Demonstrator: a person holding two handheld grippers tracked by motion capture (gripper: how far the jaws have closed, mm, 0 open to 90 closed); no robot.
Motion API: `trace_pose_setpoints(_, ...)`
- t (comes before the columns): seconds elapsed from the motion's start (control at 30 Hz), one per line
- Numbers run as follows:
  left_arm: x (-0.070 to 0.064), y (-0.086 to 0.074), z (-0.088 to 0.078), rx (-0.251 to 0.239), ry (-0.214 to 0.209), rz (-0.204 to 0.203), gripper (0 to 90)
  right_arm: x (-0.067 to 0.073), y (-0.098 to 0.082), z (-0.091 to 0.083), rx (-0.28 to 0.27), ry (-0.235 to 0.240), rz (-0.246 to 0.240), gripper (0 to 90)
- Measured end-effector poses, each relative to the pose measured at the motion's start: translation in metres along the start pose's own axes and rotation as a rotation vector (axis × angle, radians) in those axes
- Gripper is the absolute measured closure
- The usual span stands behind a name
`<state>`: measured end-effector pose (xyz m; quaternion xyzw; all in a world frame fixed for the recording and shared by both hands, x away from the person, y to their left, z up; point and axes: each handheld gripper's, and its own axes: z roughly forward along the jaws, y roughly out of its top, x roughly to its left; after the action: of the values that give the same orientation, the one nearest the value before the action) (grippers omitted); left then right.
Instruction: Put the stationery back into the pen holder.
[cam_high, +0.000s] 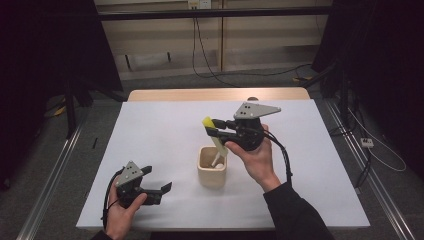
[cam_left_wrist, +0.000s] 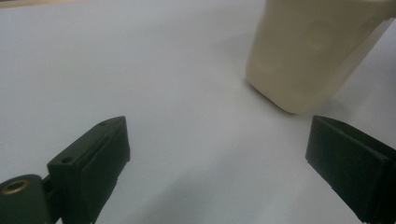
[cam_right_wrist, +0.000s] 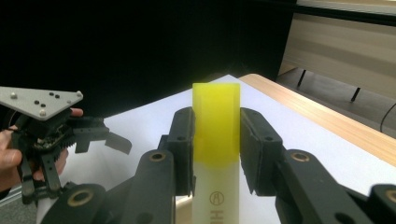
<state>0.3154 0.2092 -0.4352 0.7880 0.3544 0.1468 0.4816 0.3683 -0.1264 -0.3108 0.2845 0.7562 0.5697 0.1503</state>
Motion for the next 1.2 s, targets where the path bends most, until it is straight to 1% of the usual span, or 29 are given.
trace_pose_setpoints(0.13, 0.0, 0.0, 0.0, 0.002, -0.002, 0.002, 6.3, 0.004, 0.004, 0.011, -0.013, 0.004, 0.007, 67.6)
trace_pose_setpoints(0.27, 0.0, 0.0, -0.001, 0.002, 0.0, 0.002, 6.3, 0.007, 0.006, 0.023, -0.006, 0.018, 0.0, 67.6)
trace_pose_setpoints(0.4, 0.0, 0.0, -0.001, 0.001, -0.001, 0.001, 6.3, 0.008, 0.003, 0.031, -0.014, 0.024, -0.021, 67.6)
trace_pose_setpoints(0.5, 0.0, 0.0, -0.001, 0.002, -0.001, 0.002, 6.3, 0.007, -0.001, 0.035, -0.005, 0.03, -0.025, 67.6)
trace_pose_setpoints(0.57, 0.0, 0.0, -0.001, 0.001, -0.001, -0.001, 6.3, 0.007, -0.004, 0.037, -0.002, 0.026, -0.023, 67.6)
trace_pose_setpoints(0.73, 0.0, 0.0, 0.0, 0.001, -0.004, 0.002, 6.3, 0.004, -0.013, 0.04, 0.007, 0.034, -0.009, 67.6)
trace_pose_setpoints(0.9, 0.0, -0.001, 0.0, 0.003, -0.004, 0.001, 6.3, 0.0, -0.02, 0.041, -0.001, 0.032, 0.019, 67.6)
trace_pose_setpoints(1.07, 0.0, 0.0, 0.0, 0.002, -0.005, 0.003, 6.3, -0.002, -0.026, 0.043, 0.005, 0.037, 0.027, 67.5)
trace_pose_setpoints(1.2, 0.0, -0.001, 0.0, 0.005, -0.002, 0.0, 6.3, -0.004, -0.032, 0.041, 0.003, 0.037, 0.043, 67.5)
